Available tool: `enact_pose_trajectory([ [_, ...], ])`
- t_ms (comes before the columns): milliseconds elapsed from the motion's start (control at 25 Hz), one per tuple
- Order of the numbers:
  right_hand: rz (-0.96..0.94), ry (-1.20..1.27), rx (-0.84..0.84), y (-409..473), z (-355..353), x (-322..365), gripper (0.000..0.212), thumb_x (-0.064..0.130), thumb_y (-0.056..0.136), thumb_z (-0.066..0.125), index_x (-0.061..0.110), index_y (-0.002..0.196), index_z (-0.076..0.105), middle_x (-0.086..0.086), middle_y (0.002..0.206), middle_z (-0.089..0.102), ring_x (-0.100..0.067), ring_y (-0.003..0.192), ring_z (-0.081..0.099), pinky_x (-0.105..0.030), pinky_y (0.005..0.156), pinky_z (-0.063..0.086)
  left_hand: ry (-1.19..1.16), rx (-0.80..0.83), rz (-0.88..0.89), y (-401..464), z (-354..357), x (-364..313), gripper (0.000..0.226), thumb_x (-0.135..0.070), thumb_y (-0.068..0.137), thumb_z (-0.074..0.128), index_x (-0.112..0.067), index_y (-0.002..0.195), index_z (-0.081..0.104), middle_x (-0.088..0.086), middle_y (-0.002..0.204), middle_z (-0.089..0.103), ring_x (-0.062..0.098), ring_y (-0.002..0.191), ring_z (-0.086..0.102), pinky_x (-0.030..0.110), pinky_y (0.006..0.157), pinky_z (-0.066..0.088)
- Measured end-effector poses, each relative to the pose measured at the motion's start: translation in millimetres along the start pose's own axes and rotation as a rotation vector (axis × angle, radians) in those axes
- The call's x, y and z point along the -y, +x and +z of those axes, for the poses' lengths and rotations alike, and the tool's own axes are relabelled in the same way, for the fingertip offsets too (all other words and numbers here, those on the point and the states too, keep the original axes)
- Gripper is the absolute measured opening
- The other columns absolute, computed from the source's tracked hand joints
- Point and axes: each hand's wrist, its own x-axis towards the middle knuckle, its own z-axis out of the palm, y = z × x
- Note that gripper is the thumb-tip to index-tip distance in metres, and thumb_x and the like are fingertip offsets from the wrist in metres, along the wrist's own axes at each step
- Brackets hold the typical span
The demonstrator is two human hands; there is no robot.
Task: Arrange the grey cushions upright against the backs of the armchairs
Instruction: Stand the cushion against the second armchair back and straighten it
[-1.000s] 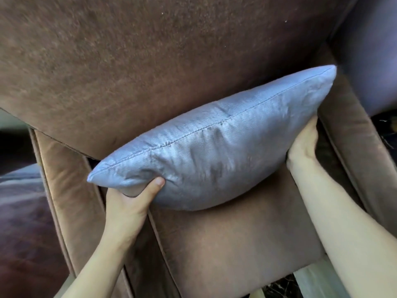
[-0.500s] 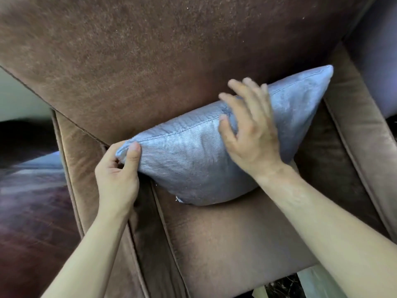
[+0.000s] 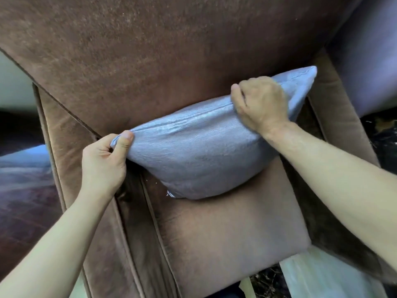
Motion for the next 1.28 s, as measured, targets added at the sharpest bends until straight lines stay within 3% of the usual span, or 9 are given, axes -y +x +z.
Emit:
enact_pose_trajectory([
  [160,0.181,-0.115,0.06,12,-18,-77,0.058,0.033,0.102,0.03,-0.002,0.077,0.068,-0.025,0.08,0.071,-0.046,0.077,0.063,-0.047,0.073,0.047,0.03,-0.022,-0.024,3,6,-4,0.049,-0.041,0.102,0.057,-0.014,0.061,0.053,-0.014,0.05,0.046,-0.003,0.051,0.038,0.02,0.052,0.032],
  [320,0.435,0.082,0.032,11,-19,-92,0.052,0.042,0.104,0.033,0.005,0.082,0.063,-0.022,0.09,0.069,-0.045,0.088,0.06,-0.045,0.077,0.045,0.122,-0.018,-0.022,2,2,-20,0.036,-0.038,0.102,0.057,-0.013,0.078,0.064,-0.007,0.07,0.058,0.01,0.072,0.054,0.028,0.066,0.037],
  [400,0.382,0.103,-0.075,6,-17,-87,0.041,0.041,0.103,0.039,0.01,0.093,0.065,-0.016,0.099,0.067,-0.041,0.093,0.059,-0.044,0.085,0.043,0.302,-0.041,0.138,-2,-3,-35,0.021,-0.032,0.102,0.057,-0.016,0.098,0.069,0.0,0.093,0.068,0.018,0.093,0.061,0.027,0.08,0.039],
  [480,0.176,0.064,-0.229,-1,-13,-70,0.032,0.035,0.103,0.048,0.011,0.09,0.065,-0.013,0.097,0.063,-0.036,0.089,0.057,-0.045,0.082,0.043,0.523,-0.054,0.408,-6,1,-48,0.027,-0.036,0.102,0.057,-0.011,0.101,0.067,0.009,0.101,0.068,0.032,0.1,0.058,0.038,0.087,0.04],
  [560,-0.028,0.072,-0.24,-5,-6,-53,0.033,0.03,0.103,0.051,0.009,0.081,0.061,-0.013,0.087,0.059,-0.034,0.081,0.052,-0.046,0.073,0.043,0.741,-0.032,0.539,-4,14,-57,0.041,-0.05,0.099,0.057,-0.01,0.092,0.063,0.013,0.092,0.062,0.038,0.092,0.054,0.047,0.078,0.037],
  [680,0.01,0.112,-0.101,1,-10,-44,0.042,0.03,0.105,0.042,0.007,0.071,0.054,-0.013,0.076,0.056,-0.032,0.075,0.048,-0.049,0.073,0.043,0.919,0.098,0.505,10,35,-67,0.06,-0.069,0.094,0.043,-0.01,0.081,0.049,0.015,0.08,0.057,0.04,0.08,0.057,0.048,0.067,0.039],
  [840,0.018,0.031,0.162,13,-24,-42,0.055,0.036,0.104,0.032,0.013,0.058,0.052,-0.011,0.066,0.061,-0.035,0.072,0.058,-0.045,0.075,0.046,0.855,0.141,0.39,25,30,-70,0.067,-0.076,0.09,0.042,-0.011,0.073,0.047,0.02,0.07,0.061,0.046,0.073,0.065,0.043,0.061,0.043],
  [1040,0.142,0.001,0.191,17,-27,-63,0.049,0.036,0.101,0.028,0.02,0.055,0.036,-0.002,0.065,0.048,-0.032,0.072,0.052,-0.044,0.073,0.045,0.766,-0.02,0.255,37,-20,-59,0.063,-0.063,0.101,0.039,-0.013,0.063,0.041,0.028,0.064,0.057,0.051,0.069,0.062,0.052,0.064,0.053],
  [1280,0.161,0.063,0.022,6,-19,-61,0.042,0.029,0.103,0.035,0.011,0.065,0.038,-0.006,0.074,0.043,-0.025,0.077,0.039,-0.044,0.077,0.034,0.587,-0.119,0.635,0,4,-84,0.042,-0.041,0.106,0.047,-0.002,0.093,0.058,0.024,0.093,0.057,0.041,0.091,0.053,0.052,0.08,0.04],
])
